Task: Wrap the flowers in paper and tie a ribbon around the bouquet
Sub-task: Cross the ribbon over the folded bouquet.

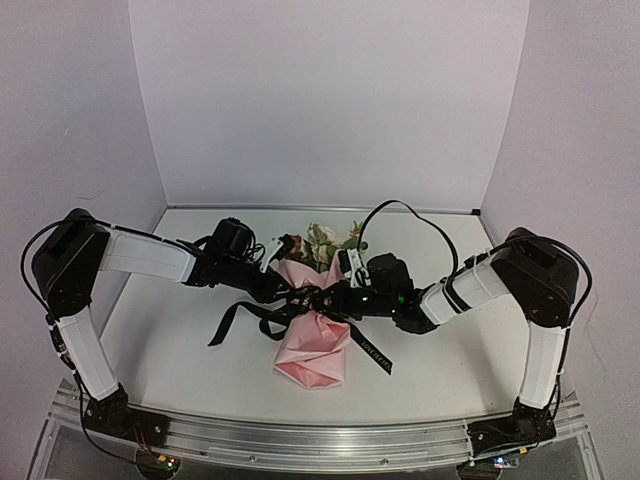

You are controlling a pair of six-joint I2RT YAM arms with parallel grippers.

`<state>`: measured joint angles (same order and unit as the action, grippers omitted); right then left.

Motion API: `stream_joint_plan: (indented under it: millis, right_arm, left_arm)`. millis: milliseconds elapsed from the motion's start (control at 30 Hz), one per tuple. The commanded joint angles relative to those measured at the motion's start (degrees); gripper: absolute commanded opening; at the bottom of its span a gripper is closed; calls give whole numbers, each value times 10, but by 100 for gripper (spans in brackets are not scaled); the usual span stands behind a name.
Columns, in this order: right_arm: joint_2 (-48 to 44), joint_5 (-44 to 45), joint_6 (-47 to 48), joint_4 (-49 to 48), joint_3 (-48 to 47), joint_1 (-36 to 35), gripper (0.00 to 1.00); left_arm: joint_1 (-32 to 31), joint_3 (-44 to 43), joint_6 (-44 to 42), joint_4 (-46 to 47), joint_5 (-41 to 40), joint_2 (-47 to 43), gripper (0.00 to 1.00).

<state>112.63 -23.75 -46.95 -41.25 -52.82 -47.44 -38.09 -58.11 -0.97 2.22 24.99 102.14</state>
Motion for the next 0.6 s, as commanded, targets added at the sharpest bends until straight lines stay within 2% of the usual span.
stream_joint_plan:
  millis: [0, 300, 433, 567]
  right_arm:
    - [-35, -7, 14, 0, -17, -4, 0]
    - [-33, -8, 17, 4, -23, -3, 0]
    - [-32, -10, 21, 11, -27, -3, 0]
    - [-31, -11, 22, 15, -30, -3, 0]
  left_arm:
    - [2, -24, 5, 3, 32, 10, 28]
    - [2, -17, 5, 3, 35, 15, 29]
    - [2, -14, 4, 5, 34, 21, 23]
    - [2, -15, 4, 8, 40, 18, 12]
